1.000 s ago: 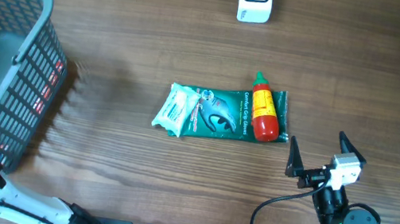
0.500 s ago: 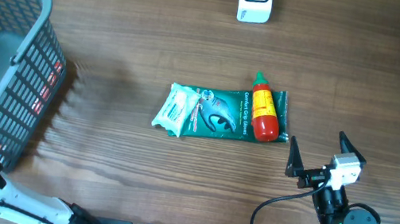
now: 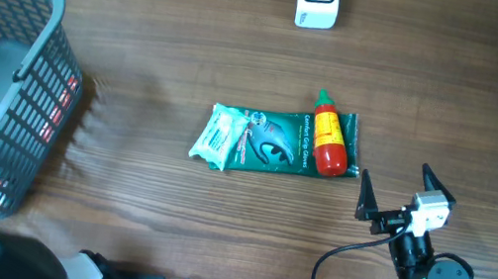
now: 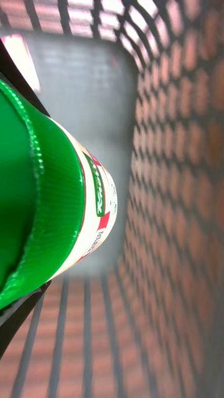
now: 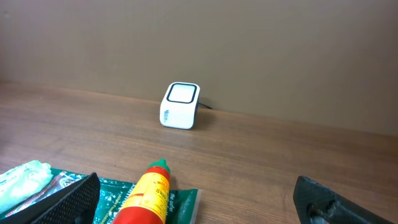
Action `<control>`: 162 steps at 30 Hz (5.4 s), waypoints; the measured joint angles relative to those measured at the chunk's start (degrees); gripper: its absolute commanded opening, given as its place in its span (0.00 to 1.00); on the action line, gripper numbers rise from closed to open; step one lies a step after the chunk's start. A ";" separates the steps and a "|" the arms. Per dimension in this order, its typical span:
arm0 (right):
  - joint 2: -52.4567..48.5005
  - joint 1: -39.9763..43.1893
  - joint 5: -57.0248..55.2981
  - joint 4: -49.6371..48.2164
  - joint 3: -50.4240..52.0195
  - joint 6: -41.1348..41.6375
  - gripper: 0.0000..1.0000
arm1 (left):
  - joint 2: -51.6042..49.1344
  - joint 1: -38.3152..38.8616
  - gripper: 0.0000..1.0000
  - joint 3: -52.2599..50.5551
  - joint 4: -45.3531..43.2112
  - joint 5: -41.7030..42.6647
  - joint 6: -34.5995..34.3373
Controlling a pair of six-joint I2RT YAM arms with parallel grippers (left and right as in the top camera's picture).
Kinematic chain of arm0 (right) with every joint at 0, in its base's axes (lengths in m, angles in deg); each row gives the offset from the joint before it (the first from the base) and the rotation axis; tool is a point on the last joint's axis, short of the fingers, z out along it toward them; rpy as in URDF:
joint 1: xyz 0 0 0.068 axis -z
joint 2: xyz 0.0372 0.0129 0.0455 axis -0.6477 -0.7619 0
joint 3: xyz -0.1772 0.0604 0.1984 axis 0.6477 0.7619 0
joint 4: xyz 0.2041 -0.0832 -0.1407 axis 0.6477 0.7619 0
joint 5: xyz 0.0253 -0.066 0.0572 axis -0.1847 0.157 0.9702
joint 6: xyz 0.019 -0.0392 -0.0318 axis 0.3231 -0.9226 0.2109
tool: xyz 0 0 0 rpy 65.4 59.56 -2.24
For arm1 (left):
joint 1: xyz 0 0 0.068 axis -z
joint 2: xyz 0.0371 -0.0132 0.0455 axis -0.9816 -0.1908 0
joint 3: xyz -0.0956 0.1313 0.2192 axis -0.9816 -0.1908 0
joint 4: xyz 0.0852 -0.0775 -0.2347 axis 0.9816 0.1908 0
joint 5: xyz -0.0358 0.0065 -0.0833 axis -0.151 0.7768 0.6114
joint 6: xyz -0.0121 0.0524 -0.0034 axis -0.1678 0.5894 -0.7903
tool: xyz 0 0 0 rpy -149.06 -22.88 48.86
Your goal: Scan the item barcode
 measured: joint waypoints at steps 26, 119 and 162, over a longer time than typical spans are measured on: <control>0.00 0.00 -0.02 -0.02 0.00 0.00 1.00 | -6.58 77.92 0.66 2.38 5.79 9.84 -3.98; 0.00 0.00 -0.02 0.00 0.00 0.00 1.00 | -12.52 2.64 0.04 12.17 27.45 -11.17 -31.58; 0.00 0.00 -0.02 -0.02 0.00 -0.02 1.00 | -2.38 76.87 0.08 -10.29 -2.73 8.41 -10.36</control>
